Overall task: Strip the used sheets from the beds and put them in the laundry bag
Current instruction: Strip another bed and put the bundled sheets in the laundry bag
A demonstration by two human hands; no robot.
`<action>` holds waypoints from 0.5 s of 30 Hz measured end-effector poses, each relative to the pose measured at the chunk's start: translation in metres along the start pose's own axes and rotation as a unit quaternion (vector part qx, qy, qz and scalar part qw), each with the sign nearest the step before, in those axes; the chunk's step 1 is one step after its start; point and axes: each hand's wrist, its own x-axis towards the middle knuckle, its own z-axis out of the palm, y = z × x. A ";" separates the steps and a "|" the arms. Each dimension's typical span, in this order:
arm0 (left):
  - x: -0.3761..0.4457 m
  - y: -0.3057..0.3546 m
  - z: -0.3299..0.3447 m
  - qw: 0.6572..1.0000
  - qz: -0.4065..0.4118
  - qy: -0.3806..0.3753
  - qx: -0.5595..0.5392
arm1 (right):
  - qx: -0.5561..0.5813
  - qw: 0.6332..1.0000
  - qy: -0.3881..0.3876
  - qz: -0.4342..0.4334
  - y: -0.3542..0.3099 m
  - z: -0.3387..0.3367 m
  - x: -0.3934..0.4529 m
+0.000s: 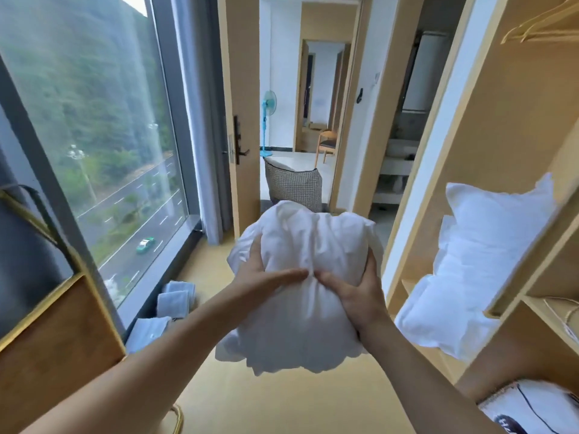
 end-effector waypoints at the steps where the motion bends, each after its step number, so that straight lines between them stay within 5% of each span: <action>1: 0.026 -0.001 -0.003 1.000 0.005 -0.014 0.001 | -0.003 1.000 0.012 0.005 0.002 0.008 0.020; 15: 0.417 -0.041 0.016 0.998 -0.048 -0.025 0.017 | -0.007 0.998 0.041 0.048 0.083 0.086 0.385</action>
